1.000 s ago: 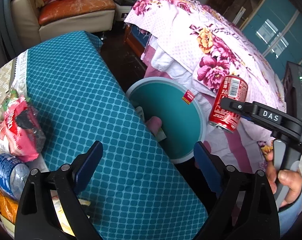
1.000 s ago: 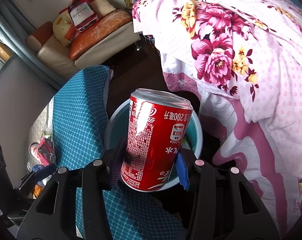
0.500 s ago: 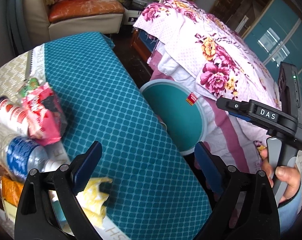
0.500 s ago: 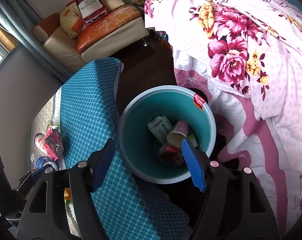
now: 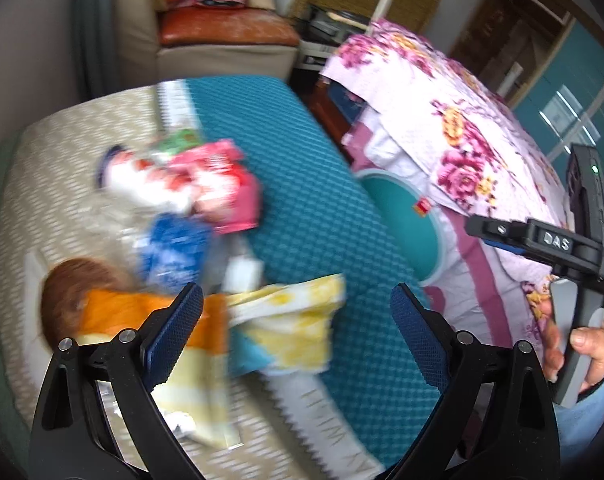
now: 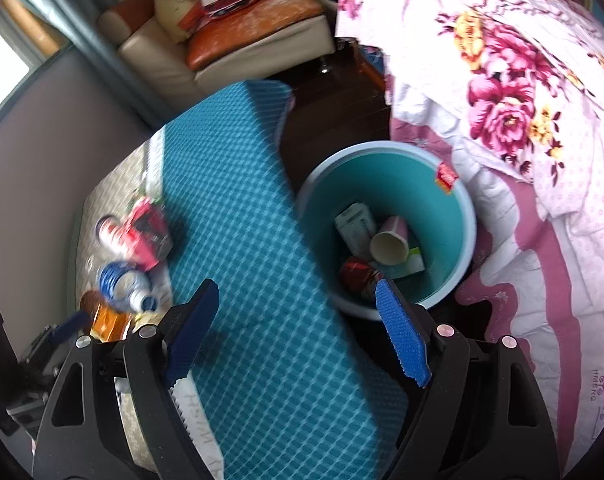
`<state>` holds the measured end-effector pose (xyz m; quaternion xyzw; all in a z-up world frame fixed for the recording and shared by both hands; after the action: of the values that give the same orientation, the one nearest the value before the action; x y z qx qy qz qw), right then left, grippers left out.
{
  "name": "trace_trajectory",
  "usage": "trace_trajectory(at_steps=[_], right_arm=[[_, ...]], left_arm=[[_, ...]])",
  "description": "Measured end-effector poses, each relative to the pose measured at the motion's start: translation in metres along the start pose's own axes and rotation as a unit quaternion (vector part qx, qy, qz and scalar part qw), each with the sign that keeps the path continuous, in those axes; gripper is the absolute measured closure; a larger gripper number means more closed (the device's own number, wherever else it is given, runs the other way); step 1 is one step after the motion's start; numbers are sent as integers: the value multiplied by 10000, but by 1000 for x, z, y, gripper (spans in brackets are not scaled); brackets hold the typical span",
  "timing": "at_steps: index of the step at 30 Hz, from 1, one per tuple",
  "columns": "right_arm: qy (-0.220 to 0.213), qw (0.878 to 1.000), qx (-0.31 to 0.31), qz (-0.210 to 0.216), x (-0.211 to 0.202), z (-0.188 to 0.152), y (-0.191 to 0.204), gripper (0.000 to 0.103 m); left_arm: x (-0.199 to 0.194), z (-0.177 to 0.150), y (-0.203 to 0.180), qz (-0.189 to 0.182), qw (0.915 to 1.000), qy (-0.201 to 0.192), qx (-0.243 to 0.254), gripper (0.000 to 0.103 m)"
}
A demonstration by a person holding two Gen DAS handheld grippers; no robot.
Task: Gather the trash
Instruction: 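Grasp the orange snack bag with left tool while right tool moves toward the water bottle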
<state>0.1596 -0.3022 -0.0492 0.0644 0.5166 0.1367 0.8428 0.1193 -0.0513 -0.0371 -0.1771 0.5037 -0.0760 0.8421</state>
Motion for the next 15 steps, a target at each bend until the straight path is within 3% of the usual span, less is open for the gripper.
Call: trace_trajectory(at_steps=[9, 15], right_arm=[[322, 9979, -545, 132, 11, -12, 55, 24], [451, 9961, -744, 150, 17, -14, 79, 24]], left_arm=[[-30, -4, 104, 457, 9944, -251, -920, 7], [-27, -7, 131, 662, 9920, -232, -1048, 7]])
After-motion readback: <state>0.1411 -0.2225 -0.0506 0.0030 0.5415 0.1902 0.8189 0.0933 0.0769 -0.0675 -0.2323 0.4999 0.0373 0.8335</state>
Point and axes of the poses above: each gripper's, at about its wrist camera, not at the fingertips, and x roughly the way its jaws point, y to its left, z to its top, the point moved 5 cm from there along x, roughly the way its jaws point, and after that the axes turned 13 degrees about -x, right-handed, at the moved point
